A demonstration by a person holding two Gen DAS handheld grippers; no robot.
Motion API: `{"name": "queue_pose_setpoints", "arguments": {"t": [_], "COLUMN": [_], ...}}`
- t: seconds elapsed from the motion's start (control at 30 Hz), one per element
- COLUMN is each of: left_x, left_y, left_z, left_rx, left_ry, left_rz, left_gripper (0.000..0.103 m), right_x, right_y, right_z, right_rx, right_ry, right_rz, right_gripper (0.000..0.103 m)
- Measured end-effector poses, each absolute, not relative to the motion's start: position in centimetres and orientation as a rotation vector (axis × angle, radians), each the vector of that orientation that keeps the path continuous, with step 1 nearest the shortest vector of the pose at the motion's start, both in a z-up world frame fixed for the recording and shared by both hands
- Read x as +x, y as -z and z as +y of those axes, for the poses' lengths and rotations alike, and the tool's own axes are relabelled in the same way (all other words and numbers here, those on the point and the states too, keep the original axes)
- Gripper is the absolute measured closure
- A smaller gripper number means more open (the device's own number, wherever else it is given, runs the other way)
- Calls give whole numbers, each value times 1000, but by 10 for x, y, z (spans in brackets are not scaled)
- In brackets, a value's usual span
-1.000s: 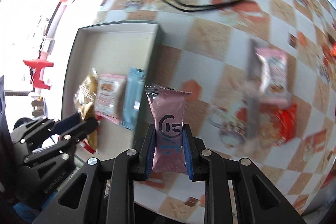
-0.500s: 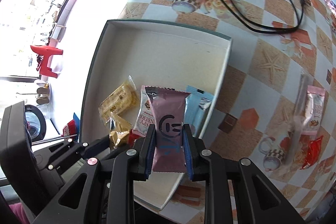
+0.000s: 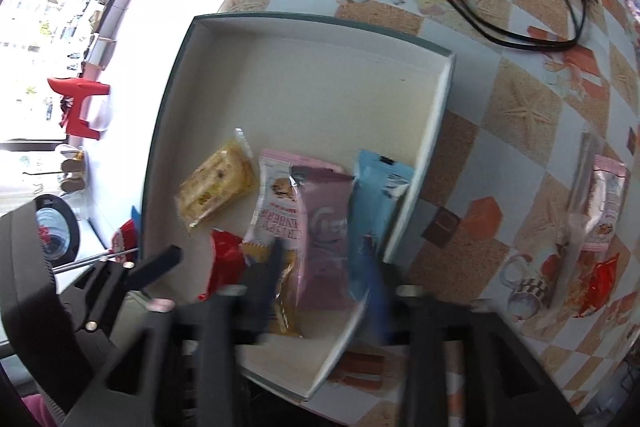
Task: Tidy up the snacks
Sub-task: 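Open both tools to drop the packets into the tray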
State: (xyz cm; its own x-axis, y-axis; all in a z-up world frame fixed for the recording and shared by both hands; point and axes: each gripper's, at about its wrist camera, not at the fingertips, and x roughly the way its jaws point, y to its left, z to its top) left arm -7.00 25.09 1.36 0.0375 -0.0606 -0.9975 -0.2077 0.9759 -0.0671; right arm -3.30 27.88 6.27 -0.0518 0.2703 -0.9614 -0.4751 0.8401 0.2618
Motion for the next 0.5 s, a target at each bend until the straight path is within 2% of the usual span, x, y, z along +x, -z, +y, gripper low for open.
{"name": "queue_pose_setpoints", "arguments": {"t": [0.03,0.5], "left_x": [-70,-57], "left_y": [-15,-28], "left_z": [250,215], "left_rx": [-215,-142], "left_ry": [-115,-58], "left_rz": [1533,1529], "left_gripper": [25,25], "right_x": [-31,17], "right_y": [-65,-38], "right_z": [274,159], "right_rx": [-174,-37], "right_ry": [-587,-293], "right_rz": [1489,1558], "right_gripper": [4,4]}}
